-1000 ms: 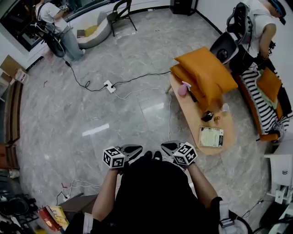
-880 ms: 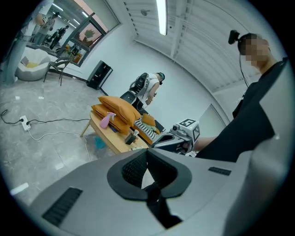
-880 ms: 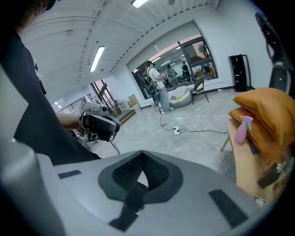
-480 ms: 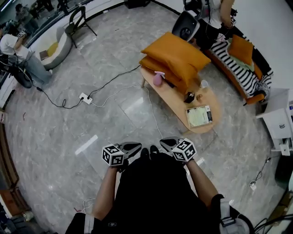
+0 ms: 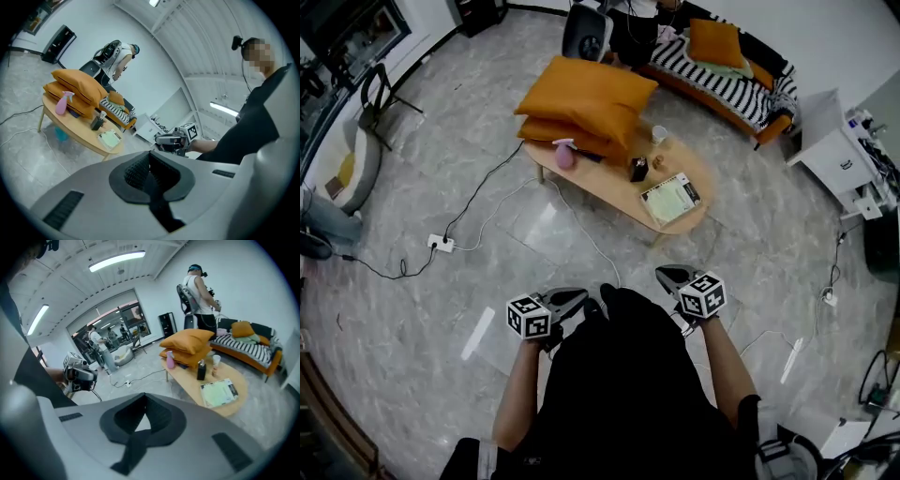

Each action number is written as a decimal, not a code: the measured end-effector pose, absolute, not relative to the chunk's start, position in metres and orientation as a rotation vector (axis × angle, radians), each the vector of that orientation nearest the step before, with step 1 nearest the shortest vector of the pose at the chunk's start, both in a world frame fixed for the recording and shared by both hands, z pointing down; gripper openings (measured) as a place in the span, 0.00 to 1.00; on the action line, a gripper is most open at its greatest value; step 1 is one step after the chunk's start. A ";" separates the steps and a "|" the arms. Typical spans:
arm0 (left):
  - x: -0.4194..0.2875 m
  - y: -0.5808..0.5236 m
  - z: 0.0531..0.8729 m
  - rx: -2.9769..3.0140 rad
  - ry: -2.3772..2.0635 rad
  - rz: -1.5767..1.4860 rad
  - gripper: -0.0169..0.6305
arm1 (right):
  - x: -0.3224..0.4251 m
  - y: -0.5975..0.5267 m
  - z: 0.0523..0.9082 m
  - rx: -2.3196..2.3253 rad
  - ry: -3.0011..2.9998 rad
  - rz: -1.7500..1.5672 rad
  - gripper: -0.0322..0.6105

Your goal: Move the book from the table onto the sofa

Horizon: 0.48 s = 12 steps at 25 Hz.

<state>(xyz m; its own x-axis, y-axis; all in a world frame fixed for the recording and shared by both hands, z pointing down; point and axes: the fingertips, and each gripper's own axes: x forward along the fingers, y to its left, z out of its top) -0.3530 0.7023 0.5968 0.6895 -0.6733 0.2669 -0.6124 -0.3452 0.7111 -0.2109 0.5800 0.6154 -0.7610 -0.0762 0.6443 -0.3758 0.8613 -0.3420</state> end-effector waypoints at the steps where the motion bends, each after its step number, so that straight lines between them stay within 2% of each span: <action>1: -0.350 0.701 0.595 2.066 -0.962 -0.106 0.04 | -0.201 0.576 0.613 0.374 -2.382 0.608 0.06; 12: -0.325 0.673 0.599 2.104 -0.842 -0.086 0.04 | -0.169 0.566 0.604 0.499 -2.343 0.602 0.06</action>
<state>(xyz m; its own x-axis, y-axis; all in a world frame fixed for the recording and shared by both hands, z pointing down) -0.3245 0.6725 0.5990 0.7712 -0.5947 0.2272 -0.5367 -0.4153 0.7345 -0.1686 0.5660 0.6041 -0.7098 -0.1899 0.6783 -0.4933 0.8214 -0.2862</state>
